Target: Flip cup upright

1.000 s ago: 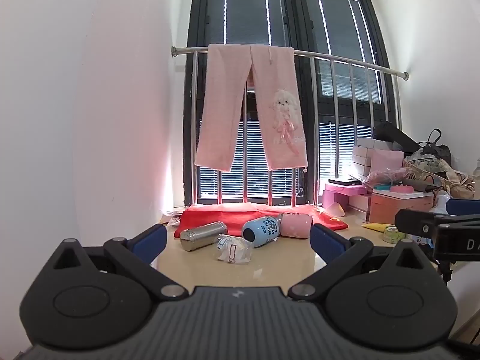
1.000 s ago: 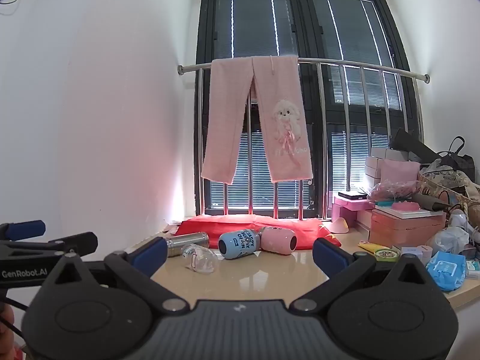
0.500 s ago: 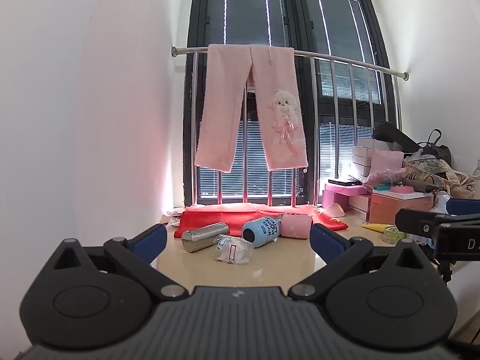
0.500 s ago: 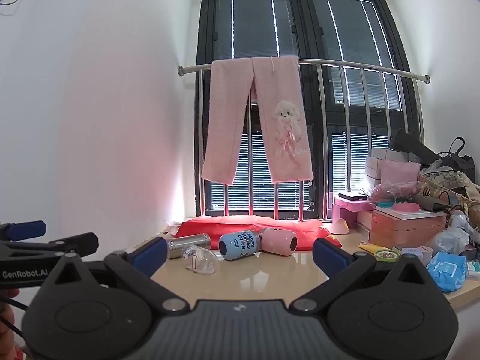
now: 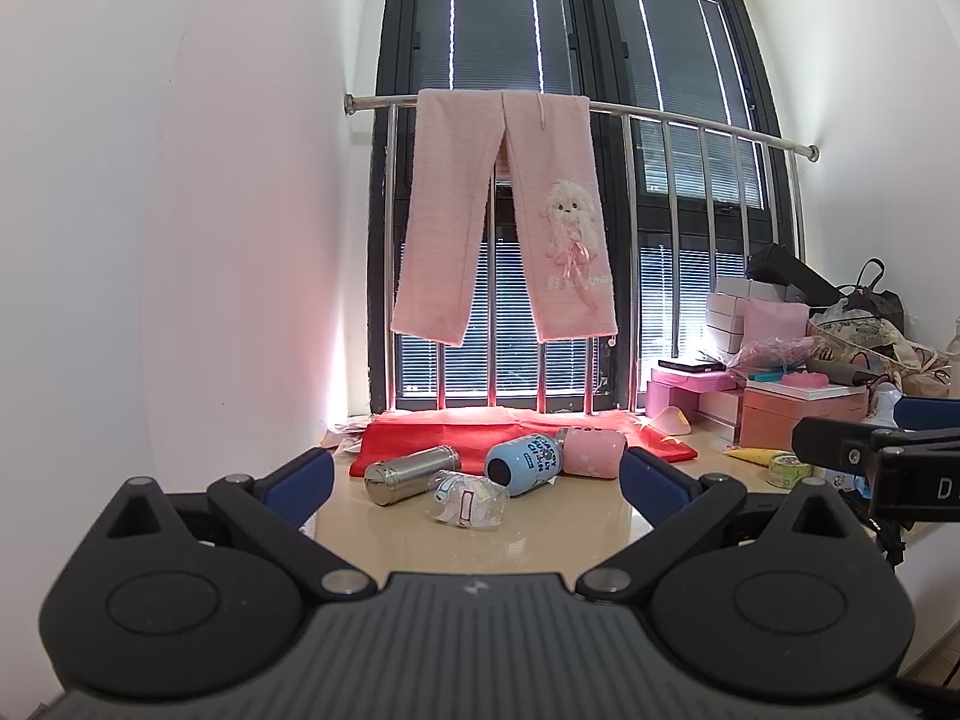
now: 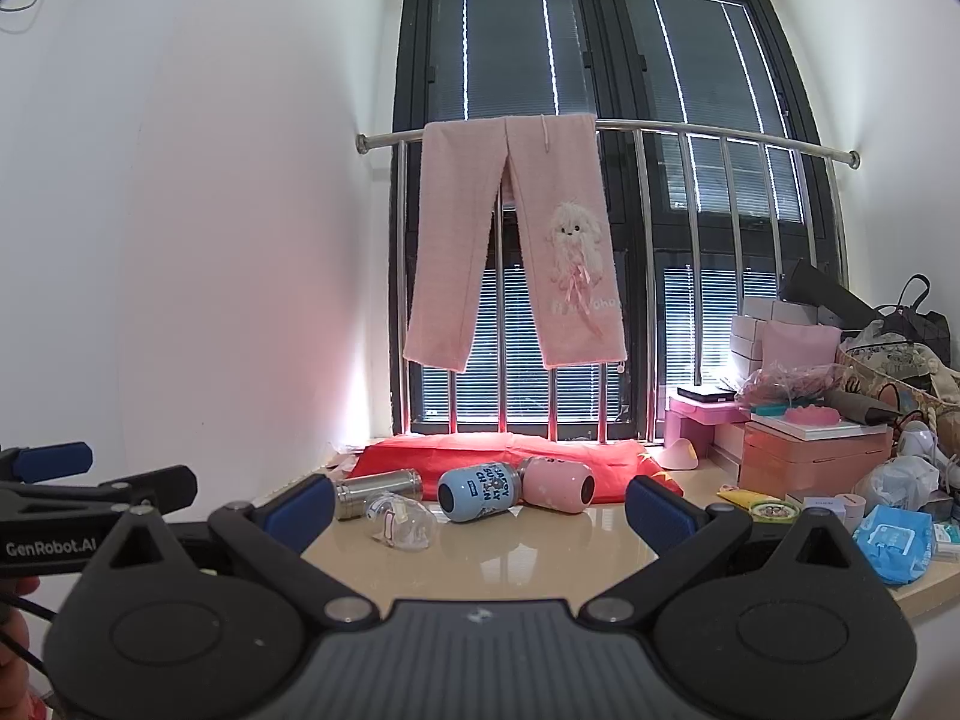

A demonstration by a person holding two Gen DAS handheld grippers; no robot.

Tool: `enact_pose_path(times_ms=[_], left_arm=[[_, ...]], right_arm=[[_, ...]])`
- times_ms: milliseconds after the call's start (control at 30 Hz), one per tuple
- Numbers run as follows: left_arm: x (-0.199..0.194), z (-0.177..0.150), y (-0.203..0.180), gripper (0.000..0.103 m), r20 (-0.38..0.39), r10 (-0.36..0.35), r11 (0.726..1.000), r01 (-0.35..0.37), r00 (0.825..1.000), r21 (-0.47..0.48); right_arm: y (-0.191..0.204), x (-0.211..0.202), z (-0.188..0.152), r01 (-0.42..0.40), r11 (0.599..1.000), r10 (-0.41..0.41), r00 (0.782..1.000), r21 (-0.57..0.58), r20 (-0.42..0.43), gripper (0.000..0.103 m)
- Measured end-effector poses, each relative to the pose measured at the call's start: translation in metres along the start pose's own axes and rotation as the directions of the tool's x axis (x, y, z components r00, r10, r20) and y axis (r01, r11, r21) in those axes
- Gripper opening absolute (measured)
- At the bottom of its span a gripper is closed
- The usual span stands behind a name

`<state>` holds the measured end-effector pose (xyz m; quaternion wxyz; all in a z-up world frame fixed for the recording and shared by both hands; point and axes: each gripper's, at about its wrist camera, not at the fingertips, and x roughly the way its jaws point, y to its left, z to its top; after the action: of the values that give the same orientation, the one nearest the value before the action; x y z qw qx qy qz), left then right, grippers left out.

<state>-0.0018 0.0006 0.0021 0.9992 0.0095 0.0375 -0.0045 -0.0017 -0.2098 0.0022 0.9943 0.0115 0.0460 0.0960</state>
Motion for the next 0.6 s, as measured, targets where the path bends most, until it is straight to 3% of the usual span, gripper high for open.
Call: enact_pose_path(times_ms=[600], left_arm=[[0.0001,-0.0009,-0.0001,0.103,0.000,-0.003,1.000,0.003,1.000,0.001]], right_arm=[[-0.0008,-0.0004,-0.0006,0.000,1.000,0.000,1.000,0.000,0.001,0.103]])
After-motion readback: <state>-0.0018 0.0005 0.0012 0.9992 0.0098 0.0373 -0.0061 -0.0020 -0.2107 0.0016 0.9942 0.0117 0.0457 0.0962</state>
